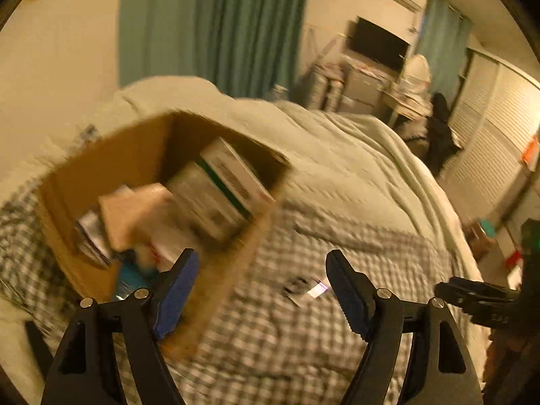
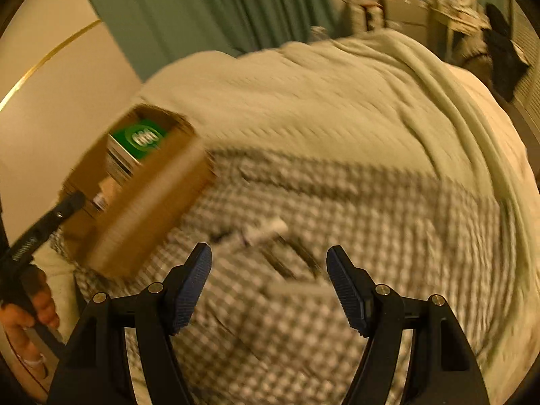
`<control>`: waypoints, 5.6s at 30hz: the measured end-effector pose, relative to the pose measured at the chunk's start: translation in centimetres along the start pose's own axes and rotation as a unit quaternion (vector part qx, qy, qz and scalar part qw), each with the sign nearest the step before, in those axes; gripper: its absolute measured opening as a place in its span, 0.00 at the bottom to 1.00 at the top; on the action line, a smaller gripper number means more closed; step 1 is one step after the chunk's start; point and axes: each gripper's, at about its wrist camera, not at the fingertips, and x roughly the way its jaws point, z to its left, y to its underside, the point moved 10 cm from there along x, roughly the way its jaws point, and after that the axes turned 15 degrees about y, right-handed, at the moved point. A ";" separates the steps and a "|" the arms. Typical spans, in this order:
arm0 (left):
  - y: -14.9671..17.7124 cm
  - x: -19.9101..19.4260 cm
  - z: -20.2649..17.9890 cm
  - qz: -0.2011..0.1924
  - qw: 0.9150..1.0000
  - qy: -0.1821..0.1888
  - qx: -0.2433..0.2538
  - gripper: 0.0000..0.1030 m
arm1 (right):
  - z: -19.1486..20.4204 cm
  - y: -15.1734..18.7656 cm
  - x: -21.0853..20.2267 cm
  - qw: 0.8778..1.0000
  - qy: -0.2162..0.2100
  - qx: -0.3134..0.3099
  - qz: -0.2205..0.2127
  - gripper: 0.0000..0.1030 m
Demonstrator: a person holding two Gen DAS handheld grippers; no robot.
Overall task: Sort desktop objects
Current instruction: 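Move both open tools back over the remaining items, then grasp the black hair tie with the left tool while the right tool grasps the bead bracelet, then carry hair tie and bead bracelet into the box and open both tools, then move both open tools back over the white tube and cylinder, then grasp the white purple-labelled tube upright with the left tool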
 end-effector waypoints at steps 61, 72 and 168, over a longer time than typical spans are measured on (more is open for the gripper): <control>9.0 18.2 1.4 0.189 0.978 0.075 -0.050 0.07 | 0.0 3.8 16.5 0.986 -0.011 -0.104 0.133 0.16; 8.3 15.7 -0.7 0.164 0.984 0.069 -0.023 0.06 | -0.2 1.2 11.6 0.989 0.005 -0.127 0.072 0.11; 6.8 15.6 -4.9 0.130 0.985 0.037 0.106 0.65 | -5.1 6.7 7.8 0.992 0.023 -0.083 0.090 0.40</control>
